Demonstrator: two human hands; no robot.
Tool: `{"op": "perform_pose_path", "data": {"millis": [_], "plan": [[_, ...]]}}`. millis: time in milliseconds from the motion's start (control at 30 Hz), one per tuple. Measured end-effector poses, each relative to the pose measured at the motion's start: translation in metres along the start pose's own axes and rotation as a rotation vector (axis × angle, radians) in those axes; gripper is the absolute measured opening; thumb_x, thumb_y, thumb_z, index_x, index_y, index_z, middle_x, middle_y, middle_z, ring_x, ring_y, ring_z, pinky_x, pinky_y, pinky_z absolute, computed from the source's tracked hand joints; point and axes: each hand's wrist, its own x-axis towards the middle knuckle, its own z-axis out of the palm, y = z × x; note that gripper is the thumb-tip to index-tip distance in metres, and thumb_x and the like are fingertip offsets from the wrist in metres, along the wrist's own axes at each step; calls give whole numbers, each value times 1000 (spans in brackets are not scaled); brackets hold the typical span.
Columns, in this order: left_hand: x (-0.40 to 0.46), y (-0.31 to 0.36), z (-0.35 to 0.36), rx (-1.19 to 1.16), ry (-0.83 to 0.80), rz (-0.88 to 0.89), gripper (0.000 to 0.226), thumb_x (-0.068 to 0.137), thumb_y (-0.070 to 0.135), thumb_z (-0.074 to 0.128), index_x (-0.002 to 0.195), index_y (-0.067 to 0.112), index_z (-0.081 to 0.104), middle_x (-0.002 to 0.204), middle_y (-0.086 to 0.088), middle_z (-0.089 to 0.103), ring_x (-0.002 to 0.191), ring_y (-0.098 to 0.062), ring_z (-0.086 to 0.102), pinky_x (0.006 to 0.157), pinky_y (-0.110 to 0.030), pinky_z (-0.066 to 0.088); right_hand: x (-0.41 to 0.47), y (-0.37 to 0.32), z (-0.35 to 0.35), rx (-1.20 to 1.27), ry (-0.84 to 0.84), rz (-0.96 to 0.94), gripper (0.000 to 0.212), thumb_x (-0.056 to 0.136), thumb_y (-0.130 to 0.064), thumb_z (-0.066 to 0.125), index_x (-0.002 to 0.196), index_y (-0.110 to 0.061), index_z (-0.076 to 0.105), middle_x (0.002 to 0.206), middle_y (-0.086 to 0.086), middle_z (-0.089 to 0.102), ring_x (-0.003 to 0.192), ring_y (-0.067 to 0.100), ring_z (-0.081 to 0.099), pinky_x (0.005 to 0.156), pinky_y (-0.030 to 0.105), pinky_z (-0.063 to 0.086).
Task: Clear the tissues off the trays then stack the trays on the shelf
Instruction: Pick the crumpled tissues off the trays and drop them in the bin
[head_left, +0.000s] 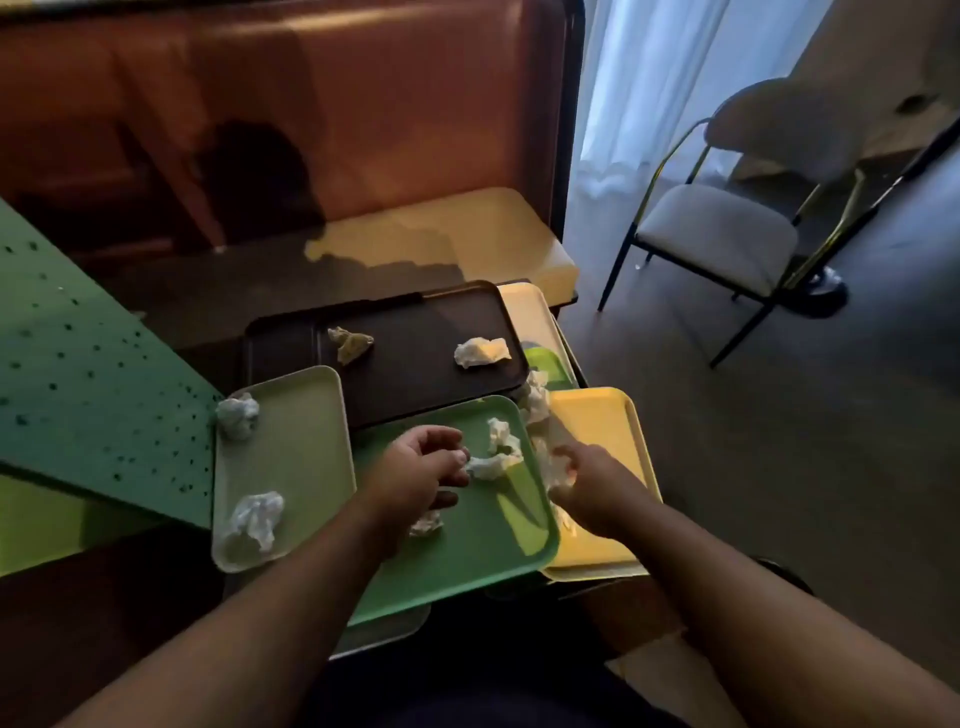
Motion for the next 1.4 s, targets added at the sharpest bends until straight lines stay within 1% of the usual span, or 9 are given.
{"op": "perform_pose_path", "data": {"millis": [133,300,500,667,733,867,1033,1300,1400], "plan": [[-2,-6,9,109,-55,-23,21,95,3,61,114,10,63,104,-13,70,79,-18,65,65,-32,51,-2,-1,10,-1,-25,32,38,94,-34,62,132,-33,61,117,0,67,97,19,65,80,37,57],[-4,-5,13,173,-97,-23,22,96,4,60,117,9,61,106,-11,69,81,-19,65,68,-32,51,2,1,5,55,105,25,17,94,-20,55,83,-28,64,83,-4,68,75,15,63,68,38,57],[1,4,13,59,-54,-8,30,98,17,60,128,13,56,110,-9,68,87,-21,67,69,-35,54,-7,-37,-26,686,266,-83,12,98,-13,58,97,-18,70,84,3,73,74,15,65,65,29,49],[3,18,21,-99,-171,-53,33,102,39,50,132,27,55,121,-8,66,107,-32,68,86,-46,54,-14,-73,-33,1176,-118,-96,20,100,-3,55,115,-9,66,99,14,75,87,26,73,72,33,59],[3,19,25,-62,-176,-2,26,104,33,48,126,26,61,118,-13,71,106,-33,70,90,-48,54,-13,-80,-27,1075,-184,-139,20,98,-3,58,115,-8,68,99,15,75,88,28,74,77,38,61],[10,19,28,-90,-42,63,21,105,13,47,108,18,67,104,-18,73,87,-30,72,81,-47,59,-1,-82,-28,938,-151,-83,12,96,-11,62,101,-16,73,84,3,71,71,15,62,58,26,50],[22,18,15,-82,99,40,43,99,-8,36,104,18,70,97,-14,65,68,-20,60,54,-28,55,43,-59,-35,513,160,69,24,97,-16,57,110,-23,74,118,1,69,101,17,64,86,36,58],[36,14,6,-29,172,34,11,92,11,67,95,15,58,73,-3,53,61,-14,47,57,-28,45,74,-47,-14,195,87,142,31,97,-21,52,118,-30,73,123,2,65,96,24,69,72,36,61],[40,10,4,-19,197,9,13,97,23,63,90,15,56,66,-3,48,56,-14,45,56,-29,46,72,-47,-9,151,80,98,37,100,-17,47,131,-20,67,129,9,66,105,26,65,86,40,58]]}}
